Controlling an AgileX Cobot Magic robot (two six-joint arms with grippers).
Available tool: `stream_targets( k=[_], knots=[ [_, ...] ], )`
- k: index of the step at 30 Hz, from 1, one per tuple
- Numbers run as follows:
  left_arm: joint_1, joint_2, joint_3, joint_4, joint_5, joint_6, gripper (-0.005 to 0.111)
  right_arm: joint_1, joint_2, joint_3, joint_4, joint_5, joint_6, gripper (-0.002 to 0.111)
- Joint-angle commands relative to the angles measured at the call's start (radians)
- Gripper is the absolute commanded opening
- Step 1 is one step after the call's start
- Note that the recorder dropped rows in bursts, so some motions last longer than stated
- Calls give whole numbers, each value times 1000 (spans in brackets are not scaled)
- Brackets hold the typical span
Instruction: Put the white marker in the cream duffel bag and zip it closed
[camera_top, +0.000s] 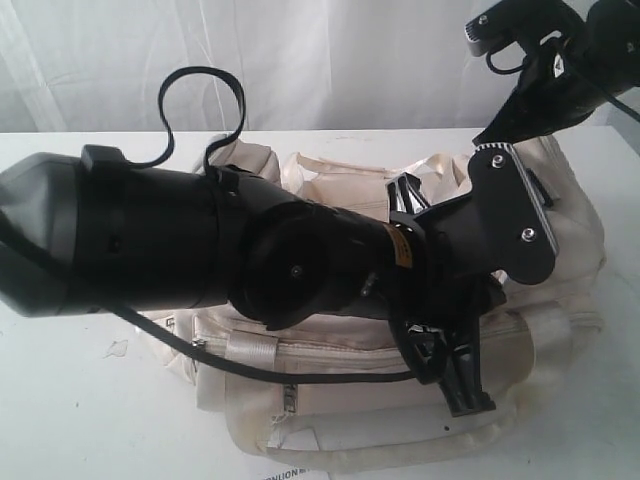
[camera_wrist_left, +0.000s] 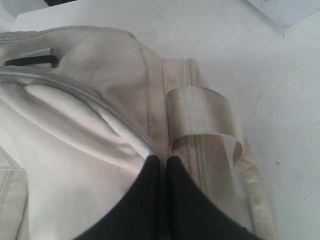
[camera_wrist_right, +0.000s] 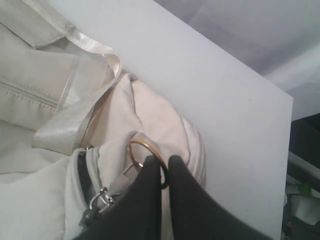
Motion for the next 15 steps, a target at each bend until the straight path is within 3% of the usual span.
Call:
stream_targets(
  k=[1, 4, 12, 15],
  knots=[
    [-19, -8, 6, -14, 91, -6, 0, -21, -2, -21, -34, -58, 8, 0],
    [-19, -8, 6, -14, 91, -6, 0, -21, -3, -21, -5, -19, -48, 0],
    [-19, -8, 6, 4, 79, 0, 0, -21, -35, -21, 303, 30, -315, 0],
    [-19, -8, 6, 4, 81, -6, 0, -21, -39, -21, 344, 60, -340, 6]
  ],
)
